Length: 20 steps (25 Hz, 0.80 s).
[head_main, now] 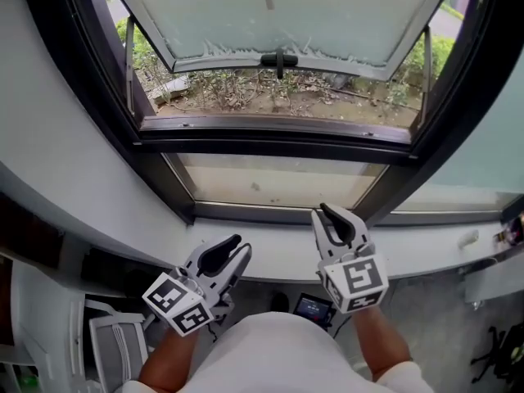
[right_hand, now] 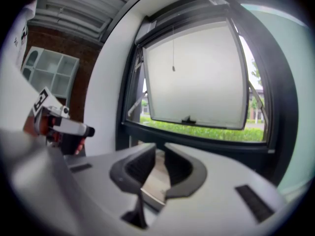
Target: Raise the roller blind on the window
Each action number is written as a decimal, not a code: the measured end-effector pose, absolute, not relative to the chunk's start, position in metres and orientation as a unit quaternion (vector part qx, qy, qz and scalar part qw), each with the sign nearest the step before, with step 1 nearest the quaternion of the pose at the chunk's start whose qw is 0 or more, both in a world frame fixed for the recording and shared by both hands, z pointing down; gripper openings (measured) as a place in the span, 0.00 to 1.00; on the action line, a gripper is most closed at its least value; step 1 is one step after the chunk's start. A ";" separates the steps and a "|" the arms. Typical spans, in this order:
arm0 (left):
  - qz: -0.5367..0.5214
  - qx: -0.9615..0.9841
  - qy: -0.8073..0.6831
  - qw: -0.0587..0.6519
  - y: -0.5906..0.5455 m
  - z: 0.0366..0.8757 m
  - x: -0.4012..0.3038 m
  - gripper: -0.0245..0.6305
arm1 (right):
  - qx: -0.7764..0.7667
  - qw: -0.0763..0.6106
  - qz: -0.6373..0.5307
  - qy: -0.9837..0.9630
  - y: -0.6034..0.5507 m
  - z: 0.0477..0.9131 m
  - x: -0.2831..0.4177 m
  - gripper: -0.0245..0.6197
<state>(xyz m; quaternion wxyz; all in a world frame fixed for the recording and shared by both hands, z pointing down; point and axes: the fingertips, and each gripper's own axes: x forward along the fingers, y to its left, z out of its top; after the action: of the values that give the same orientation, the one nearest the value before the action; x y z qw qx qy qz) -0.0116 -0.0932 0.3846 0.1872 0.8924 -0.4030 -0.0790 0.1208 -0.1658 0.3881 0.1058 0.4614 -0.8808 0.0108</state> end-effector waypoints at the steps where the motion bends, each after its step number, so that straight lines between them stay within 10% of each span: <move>1: -0.079 0.893 -0.402 0.188 -0.087 0.384 -0.015 0.22 | 0.463 0.106 0.015 -0.880 -0.160 0.390 0.118 0.15; 20: -0.063 0.909 -0.355 0.209 0.016 0.397 -0.081 0.21 | 0.510 0.120 0.045 -0.850 -0.040 0.408 0.060 0.15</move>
<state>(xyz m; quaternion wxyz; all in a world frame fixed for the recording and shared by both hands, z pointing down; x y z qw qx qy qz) -0.0806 0.0160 0.3971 0.2095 0.9087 -0.3554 -0.0630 0.0599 -0.0403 0.4081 0.1199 0.5101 -0.8505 0.0452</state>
